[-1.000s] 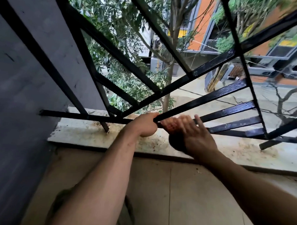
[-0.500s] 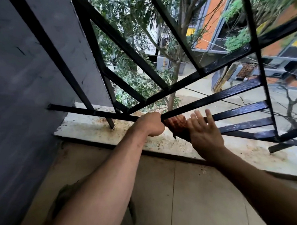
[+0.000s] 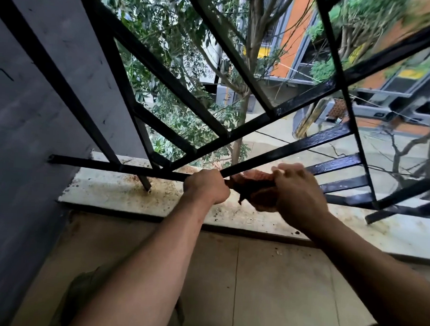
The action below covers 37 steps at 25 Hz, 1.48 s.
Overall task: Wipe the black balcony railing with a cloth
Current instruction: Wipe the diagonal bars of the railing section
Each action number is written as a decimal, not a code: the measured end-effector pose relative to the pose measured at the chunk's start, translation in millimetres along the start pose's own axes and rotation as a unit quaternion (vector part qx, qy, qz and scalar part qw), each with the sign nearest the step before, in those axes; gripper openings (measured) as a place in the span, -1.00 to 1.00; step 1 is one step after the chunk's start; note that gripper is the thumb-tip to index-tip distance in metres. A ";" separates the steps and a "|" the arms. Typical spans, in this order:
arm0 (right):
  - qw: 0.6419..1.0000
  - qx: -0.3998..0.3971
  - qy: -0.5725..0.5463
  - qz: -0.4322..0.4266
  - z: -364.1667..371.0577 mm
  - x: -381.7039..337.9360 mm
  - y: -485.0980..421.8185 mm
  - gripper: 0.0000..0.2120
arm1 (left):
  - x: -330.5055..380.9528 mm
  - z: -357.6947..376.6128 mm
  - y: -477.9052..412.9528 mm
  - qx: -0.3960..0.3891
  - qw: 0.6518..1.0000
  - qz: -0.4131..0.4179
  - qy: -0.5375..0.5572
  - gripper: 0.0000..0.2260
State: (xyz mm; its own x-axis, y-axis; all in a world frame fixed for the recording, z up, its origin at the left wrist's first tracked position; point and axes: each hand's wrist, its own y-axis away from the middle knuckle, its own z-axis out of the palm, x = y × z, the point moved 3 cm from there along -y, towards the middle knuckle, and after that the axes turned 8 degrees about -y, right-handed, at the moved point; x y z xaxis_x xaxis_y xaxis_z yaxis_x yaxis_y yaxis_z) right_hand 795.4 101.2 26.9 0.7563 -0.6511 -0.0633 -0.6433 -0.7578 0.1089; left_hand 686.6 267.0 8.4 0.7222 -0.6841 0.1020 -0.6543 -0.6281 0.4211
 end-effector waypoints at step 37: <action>0.998 0.062 -0.019 0.006 99.6 62.0 -5.8 -0.64 | 116.2 84.8 -35.4 -0.009 0.968 0.212 0.137 -0.10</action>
State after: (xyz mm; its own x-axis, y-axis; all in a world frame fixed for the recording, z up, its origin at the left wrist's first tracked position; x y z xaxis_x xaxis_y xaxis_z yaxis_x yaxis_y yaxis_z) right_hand 834.2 61.1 -76.5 0.7456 -0.6589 -0.0998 -0.6631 -0.7484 -0.0136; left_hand 774.7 178.3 -71.1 0.4230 -0.7537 0.5030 -0.9029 -0.3035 0.3044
